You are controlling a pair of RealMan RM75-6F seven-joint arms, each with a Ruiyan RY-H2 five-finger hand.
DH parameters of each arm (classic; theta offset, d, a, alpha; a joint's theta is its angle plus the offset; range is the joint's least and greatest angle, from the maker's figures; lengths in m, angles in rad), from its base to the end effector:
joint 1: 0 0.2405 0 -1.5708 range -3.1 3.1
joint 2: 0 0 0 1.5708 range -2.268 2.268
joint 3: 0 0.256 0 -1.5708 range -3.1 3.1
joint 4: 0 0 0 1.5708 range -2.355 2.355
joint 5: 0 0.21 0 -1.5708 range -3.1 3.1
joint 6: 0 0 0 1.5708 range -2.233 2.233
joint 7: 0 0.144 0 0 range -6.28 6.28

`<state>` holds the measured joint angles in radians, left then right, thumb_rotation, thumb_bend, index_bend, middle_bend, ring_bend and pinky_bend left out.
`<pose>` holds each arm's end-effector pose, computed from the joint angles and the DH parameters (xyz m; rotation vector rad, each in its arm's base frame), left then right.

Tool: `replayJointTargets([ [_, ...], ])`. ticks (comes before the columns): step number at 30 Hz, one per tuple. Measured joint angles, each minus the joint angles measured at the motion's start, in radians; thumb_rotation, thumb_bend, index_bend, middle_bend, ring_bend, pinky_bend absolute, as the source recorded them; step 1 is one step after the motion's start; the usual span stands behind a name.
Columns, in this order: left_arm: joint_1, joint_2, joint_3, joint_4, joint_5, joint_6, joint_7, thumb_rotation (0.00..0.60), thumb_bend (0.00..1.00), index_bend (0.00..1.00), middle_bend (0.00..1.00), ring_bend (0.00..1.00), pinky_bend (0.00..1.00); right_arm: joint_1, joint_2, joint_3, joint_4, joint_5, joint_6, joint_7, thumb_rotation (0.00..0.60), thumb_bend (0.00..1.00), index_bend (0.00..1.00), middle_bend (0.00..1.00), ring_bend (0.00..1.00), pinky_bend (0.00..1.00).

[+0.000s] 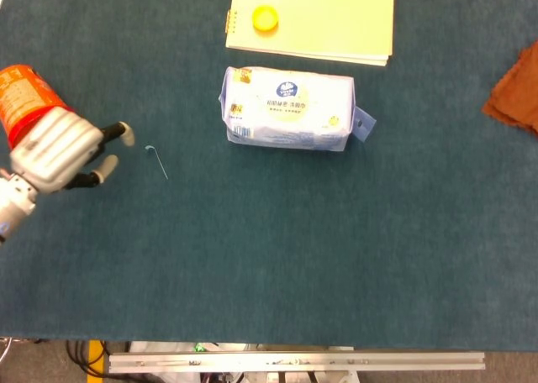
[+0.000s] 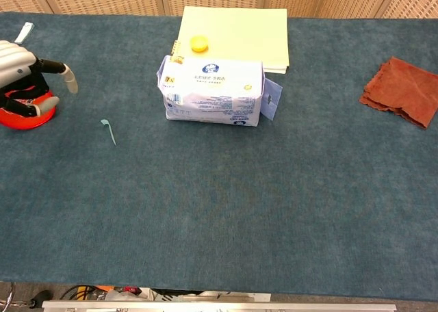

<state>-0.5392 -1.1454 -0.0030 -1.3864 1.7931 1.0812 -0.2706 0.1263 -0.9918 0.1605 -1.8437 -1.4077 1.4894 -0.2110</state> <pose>-0.2527 0.2966 0.1028 -2.0842 -0.7949 -0.9105 -0.2650 -0.2100 0.1975 1.3284 -0.7626 0.8959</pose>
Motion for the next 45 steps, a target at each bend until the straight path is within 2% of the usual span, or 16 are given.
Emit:
replayJointTargets([
  [4,-0.046,-0.053,0.016,0.069,0.031,-0.022,-0.015,0.6,0.27,0.37,0.95,0.94,0.93,-0.005,0.002,-0.004,-0.006,0.004,0.004,-0.003,0.6,0.79,0.44,0.47,0.46,0.5],
  [7,-0.071,-0.096,0.027,0.119,0.049,-0.027,-0.013,0.6,0.22,0.36,0.95,0.94,0.93,-0.008,0.002,-0.008,-0.008,0.007,0.005,-0.006,0.6,0.79,0.44,0.47,0.47,0.5],
  [22,-0.164,-0.267,0.099,0.346,0.118,-0.014,-0.031,0.6,0.22,0.43,0.98,0.97,0.93,-0.022,-0.003,-0.023,-0.019,0.026,0.009,-0.033,0.6,0.79,0.44,0.47,0.47,0.5],
  [36,-0.218,-0.426,0.177,0.63,0.172,0.077,-0.132,0.6,0.22,0.47,1.0,0.99,0.93,-0.036,-0.006,-0.027,-0.023,0.042,0.021,-0.046,0.6,0.79,0.44,0.47,0.47,0.5],
  [45,-0.234,-0.479,0.221,0.728,0.169,0.093,-0.164,0.6,0.22,0.47,1.0,1.0,0.93,-0.045,-0.002,-0.027,-0.024,0.042,0.034,-0.043,0.6,0.79,0.44,0.47,0.48,0.5],
])
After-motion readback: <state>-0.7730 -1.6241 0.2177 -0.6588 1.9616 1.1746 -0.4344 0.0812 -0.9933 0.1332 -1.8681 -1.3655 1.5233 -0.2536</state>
